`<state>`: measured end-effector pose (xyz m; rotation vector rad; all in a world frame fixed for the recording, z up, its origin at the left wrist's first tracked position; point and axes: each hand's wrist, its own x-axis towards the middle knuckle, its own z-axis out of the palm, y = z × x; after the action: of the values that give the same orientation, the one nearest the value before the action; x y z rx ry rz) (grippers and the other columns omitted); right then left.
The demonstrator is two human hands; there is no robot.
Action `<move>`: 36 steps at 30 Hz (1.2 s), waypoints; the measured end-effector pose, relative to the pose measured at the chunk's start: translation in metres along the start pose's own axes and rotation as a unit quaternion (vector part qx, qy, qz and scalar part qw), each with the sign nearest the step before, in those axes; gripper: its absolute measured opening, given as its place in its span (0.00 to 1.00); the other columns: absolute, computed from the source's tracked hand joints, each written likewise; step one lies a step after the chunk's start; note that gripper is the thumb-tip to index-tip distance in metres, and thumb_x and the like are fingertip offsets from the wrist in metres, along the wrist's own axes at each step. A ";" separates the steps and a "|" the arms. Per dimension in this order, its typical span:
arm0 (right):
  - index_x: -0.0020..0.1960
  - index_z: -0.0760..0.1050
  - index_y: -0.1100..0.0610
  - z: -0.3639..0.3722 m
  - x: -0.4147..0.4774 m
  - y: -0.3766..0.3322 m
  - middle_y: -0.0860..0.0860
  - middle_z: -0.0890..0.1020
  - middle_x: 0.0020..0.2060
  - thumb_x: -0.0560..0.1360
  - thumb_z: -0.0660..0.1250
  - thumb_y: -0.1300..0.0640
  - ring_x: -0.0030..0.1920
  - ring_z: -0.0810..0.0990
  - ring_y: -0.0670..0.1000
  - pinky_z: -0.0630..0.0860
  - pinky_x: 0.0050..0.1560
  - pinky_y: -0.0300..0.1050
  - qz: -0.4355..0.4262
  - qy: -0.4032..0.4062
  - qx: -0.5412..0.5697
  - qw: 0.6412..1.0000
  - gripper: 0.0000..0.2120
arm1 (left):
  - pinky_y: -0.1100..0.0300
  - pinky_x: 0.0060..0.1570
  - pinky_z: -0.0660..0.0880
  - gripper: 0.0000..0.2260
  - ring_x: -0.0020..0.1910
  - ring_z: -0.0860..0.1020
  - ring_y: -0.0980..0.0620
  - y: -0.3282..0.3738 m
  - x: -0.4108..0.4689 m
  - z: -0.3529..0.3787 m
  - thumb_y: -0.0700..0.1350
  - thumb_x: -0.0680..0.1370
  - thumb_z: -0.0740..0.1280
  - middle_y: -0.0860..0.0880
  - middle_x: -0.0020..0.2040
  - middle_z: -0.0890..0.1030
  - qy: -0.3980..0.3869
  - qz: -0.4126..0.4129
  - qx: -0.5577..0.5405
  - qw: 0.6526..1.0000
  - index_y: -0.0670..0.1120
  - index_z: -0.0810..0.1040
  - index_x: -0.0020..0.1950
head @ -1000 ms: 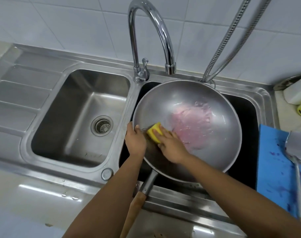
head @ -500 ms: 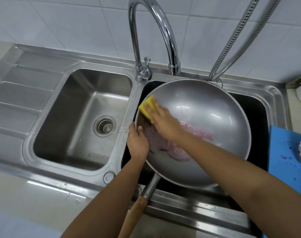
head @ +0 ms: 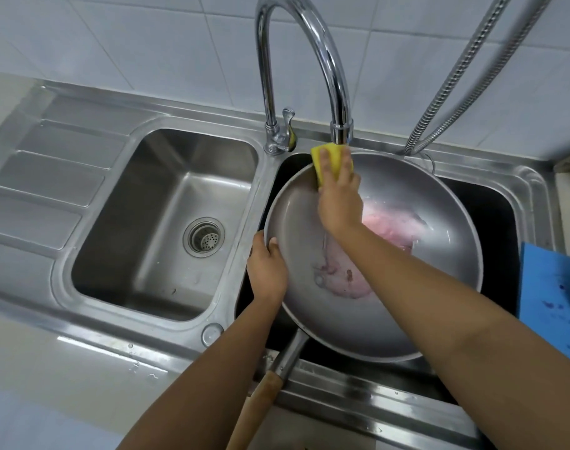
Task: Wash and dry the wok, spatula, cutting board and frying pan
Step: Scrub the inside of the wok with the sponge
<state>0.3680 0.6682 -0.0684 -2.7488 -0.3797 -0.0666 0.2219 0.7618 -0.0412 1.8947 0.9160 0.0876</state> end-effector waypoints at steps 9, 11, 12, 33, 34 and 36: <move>0.79 0.50 0.46 0.002 -0.005 0.031 0.57 0.49 0.79 0.72 0.64 0.68 0.65 0.67 0.66 0.76 0.51 0.58 -0.085 -0.009 -0.063 0.994 0.43 | 0.67 0.49 0.63 0.15 0.55 0.76 0.49 0.002 -0.002 0.003 0.44 0.84 0.57 0.50 0.51 0.77 0.007 -0.006 -0.022 1.000 0.40 0.71 0.68; 0.80 0.48 0.48 0.002 -0.005 0.052 0.60 0.47 0.79 0.70 0.64 0.69 0.65 0.67 0.67 0.71 0.62 0.60 0.054 0.027 -0.092 0.994 0.45 | 0.67 0.47 0.64 0.14 0.48 0.73 0.57 0.003 -0.003 0.002 0.44 0.84 0.57 0.57 0.47 0.73 0.003 -0.007 -0.030 1.000 0.41 0.72 0.67; 0.80 0.46 0.48 0.002 -0.008 0.058 0.60 0.46 0.79 0.71 0.64 0.68 0.66 0.66 0.67 0.68 0.65 0.61 0.134 0.031 -0.095 0.986 0.44 | 0.67 0.47 0.65 0.13 0.48 0.73 0.57 0.003 -0.003 0.002 0.44 0.84 0.57 0.57 0.47 0.74 0.005 -0.005 -0.034 0.999 0.42 0.73 0.66; 0.77 0.53 0.41 -0.006 -0.105 0.069 0.55 0.50 0.78 0.77 0.61 0.45 0.67 0.64 0.66 0.63 0.67 0.60 0.124 -0.168 -0.119 0.971 0.32 | 0.58 0.59 0.72 0.15 0.58 0.77 0.49 -0.030 0.022 0.019 0.46 0.83 0.58 0.48 0.61 0.78 -0.004 0.003 -0.075 0.997 0.44 0.73 0.68; 0.78 0.53 0.41 0.000 -0.113 0.054 0.55 0.51 0.78 0.77 0.60 0.43 0.67 0.64 0.66 0.64 0.66 0.58 0.103 -0.185 -0.089 0.973 0.31 | 0.62 0.58 0.69 0.16 0.58 0.75 0.51 -0.028 0.020 0.018 0.45 0.83 0.58 0.49 0.61 0.77 -0.001 0.004 -0.073 0.997 0.44 0.71 0.70; 0.78 0.53 0.40 0.007 -0.128 0.036 0.53 0.51 0.79 0.78 0.59 0.41 0.68 0.63 0.64 0.62 0.69 0.56 0.071 -0.211 -0.052 0.974 0.30 | 0.68 0.54 0.64 0.16 0.59 0.73 0.53 -0.026 0.019 0.018 0.43 0.83 0.58 0.50 0.60 0.75 0.005 0.014 -0.069 0.997 0.42 0.71 0.70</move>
<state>0.2547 0.6066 -0.0999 -2.8739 -0.2917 0.5561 0.2288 0.7666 -0.0770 1.7798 0.8686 0.1741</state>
